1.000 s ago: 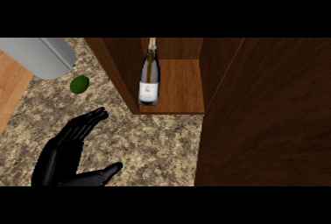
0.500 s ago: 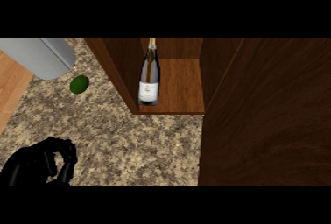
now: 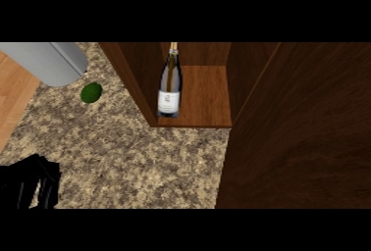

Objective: Pick up the wine, place it into the cabinet and close the cabinet

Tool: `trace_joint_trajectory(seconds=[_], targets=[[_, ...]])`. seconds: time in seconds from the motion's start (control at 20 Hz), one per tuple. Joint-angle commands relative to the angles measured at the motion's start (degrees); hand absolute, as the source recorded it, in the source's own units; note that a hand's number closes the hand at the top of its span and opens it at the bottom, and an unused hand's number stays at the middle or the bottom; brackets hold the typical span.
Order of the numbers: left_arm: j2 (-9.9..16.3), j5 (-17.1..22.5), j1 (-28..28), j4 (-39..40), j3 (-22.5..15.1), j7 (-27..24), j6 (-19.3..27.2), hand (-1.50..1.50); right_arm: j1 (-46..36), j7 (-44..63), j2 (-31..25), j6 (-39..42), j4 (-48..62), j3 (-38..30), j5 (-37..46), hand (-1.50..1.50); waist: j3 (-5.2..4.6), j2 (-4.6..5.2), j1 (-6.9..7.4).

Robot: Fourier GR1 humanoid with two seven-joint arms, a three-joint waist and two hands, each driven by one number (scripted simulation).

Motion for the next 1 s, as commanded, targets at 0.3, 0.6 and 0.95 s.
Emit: trace_joint_trajectory(seconds=[0.3, 0.6, 0.95], targets=[[1.1, 2.3, 2.6, 0.7, 2.1, -0.8, -5.8, 1.50, -13.9, 10.4, 8.6, -4.4, 0.0, 9.9, -3.5, 1.50, -0.17, -0.26, 0.56], [0.8, 2.6, 1.4, 1.2, 4.1, -0.1, -5.3, 1.50, -29.9, 12.7, 11.8, -12.3, 11.1, 11.4, -4.1, 1.50, -0.14, -0.17, 0.73], [2.0, 3.8, 3.5, 4.3, 8.0, -3.0, -11.3, 1.50, -53.7, 14.3, 12.0, -33.5, 22.0, 12.8, -9.4, 1.50, -0.14, -0.28, 0.72]])
